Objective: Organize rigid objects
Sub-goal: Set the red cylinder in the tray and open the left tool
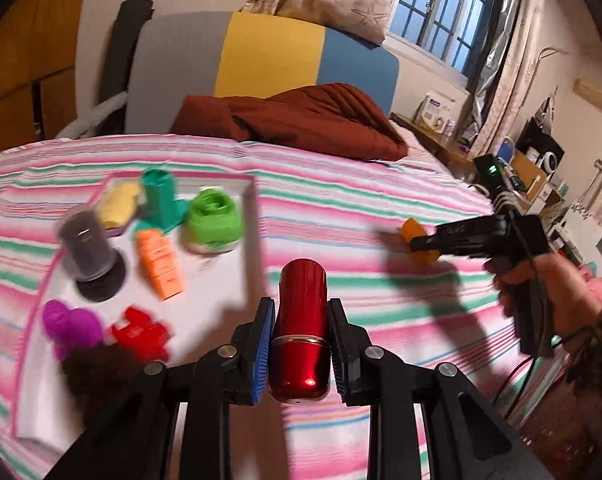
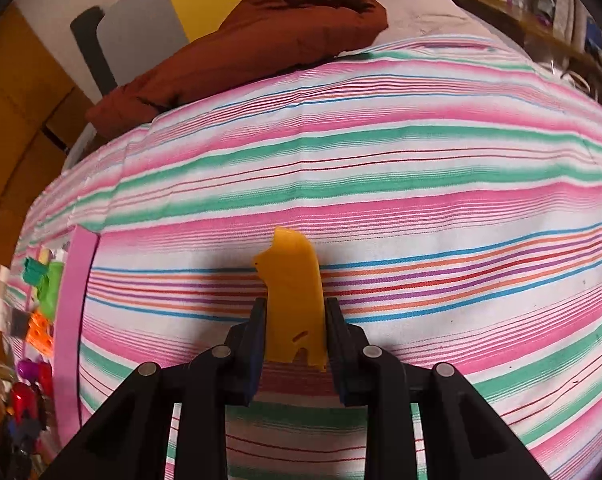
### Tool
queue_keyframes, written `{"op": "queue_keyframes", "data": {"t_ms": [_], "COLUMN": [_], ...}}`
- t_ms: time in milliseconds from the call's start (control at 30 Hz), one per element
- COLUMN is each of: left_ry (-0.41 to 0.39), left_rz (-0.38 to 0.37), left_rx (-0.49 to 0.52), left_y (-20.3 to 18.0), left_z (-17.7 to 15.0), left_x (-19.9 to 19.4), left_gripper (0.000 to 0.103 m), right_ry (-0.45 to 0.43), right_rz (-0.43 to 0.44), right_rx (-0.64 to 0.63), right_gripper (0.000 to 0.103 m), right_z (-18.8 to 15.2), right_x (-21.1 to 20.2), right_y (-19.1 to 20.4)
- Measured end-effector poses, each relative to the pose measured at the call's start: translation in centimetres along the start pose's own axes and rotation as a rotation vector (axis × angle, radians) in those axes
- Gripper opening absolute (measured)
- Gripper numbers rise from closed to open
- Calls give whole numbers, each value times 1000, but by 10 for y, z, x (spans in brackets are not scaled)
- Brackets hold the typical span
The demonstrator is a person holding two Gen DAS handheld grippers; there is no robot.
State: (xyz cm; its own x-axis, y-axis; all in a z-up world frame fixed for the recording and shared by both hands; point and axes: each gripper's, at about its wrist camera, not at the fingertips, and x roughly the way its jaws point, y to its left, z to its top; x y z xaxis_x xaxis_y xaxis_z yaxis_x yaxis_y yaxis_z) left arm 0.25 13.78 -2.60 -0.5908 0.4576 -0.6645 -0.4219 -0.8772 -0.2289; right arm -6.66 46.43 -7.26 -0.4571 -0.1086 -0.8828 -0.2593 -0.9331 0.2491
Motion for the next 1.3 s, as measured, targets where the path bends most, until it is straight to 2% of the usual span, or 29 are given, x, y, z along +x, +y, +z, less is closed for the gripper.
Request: {"op": "queue_keyframes", "data": {"t_ms": [267, 400, 567, 733, 833, 900, 1033, 1133, 1300], "left_ry": [57, 87, 92, 70, 52, 36, 22, -9, -48], "left_rz": [52, 63, 62, 58, 59, 42, 36, 67, 93], "left_rx": [-18, -18, -8, 36, 54, 53, 58, 69, 74], "left_y": [32, 37, 36, 29, 26, 28, 30, 31, 35], "left_z": [-25, -33, -38, -43, -46, -48, -49, -49, -48], "left_x": [-2, 4, 4, -6, -14, -21, -32, -42, -56], "left_gripper": [26, 26, 28, 40, 58, 64, 68, 84, 91], "right_ry": [-37, -55, -70, -105, -111, -111, -125, -127, -131], "right_rz": [61, 119, 162, 255, 298, 320, 361, 357, 270], "right_rx": [-3, -11, -81, -138, -184, -217, -308, -352, -412], "right_gripper": [26, 26, 26, 26, 26, 26, 26, 26, 26], "right_z": [-9, -16, -25, -30, -36, -41, -55, -70, -94], "right_x": [-18, -24, -30, -39, -43, -44, -53, -57, -57], "right_y": [13, 29, 55, 78, 95, 106, 134, 155, 185]}}
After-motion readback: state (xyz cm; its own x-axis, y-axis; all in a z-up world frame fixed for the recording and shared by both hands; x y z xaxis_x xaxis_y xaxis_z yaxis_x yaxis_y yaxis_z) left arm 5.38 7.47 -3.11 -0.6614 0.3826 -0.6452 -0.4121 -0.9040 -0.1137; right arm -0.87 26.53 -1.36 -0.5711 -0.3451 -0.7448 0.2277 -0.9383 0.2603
